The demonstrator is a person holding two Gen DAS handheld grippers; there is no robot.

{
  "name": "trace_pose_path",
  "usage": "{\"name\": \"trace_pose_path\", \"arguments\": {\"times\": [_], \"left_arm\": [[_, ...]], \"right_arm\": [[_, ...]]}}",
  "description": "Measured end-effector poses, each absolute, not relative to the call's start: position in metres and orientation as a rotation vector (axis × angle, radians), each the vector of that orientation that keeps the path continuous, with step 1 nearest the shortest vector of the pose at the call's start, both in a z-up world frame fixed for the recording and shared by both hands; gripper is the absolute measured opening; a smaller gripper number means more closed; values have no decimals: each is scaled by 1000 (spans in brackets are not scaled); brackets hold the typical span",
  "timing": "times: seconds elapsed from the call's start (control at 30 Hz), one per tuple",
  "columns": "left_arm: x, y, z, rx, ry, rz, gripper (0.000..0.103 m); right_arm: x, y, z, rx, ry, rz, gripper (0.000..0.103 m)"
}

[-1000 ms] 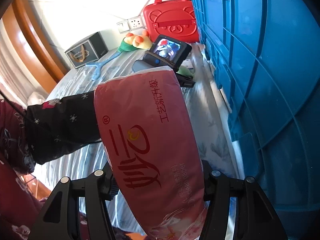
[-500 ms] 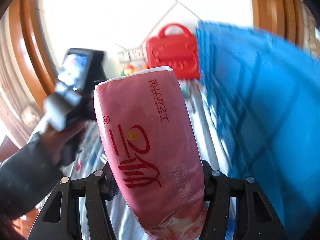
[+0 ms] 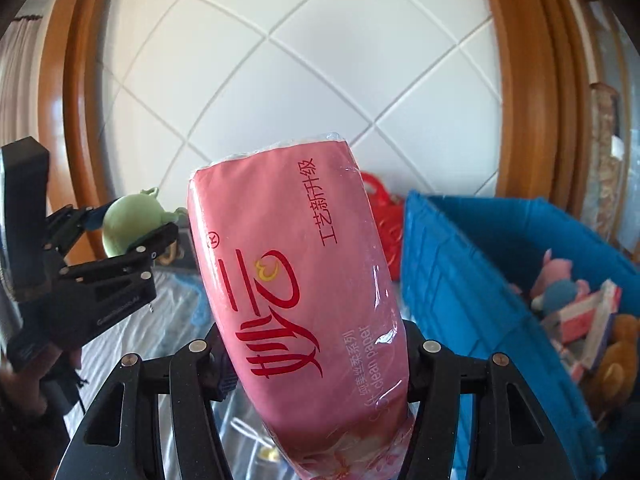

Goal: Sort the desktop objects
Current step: 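Carry the tissue pack and green ball into the crate and open both tools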

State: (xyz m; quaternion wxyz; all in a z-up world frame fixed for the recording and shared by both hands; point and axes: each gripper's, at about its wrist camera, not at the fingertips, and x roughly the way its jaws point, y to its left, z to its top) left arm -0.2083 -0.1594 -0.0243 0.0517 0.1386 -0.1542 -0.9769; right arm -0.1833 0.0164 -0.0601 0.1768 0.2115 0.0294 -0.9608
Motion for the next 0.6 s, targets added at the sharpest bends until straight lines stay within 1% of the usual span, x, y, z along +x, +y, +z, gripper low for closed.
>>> {"name": "trace_pose_path", "arguments": {"times": [0.2, 0.33, 0.6], "left_arm": [[-193, -135, 0, 335, -463, -3039, 63], [-181, -111, 16, 278, -483, -3062, 63], [-172, -42, 38, 199, -456, -3104, 63]], "right_arm": [[-144, 32, -35, 546, 66, -2778, 59], [-144, 50, -11, 527, 63, -2795, 59], [-127, 94, 24, 549, 194, -2784, 59]]}}
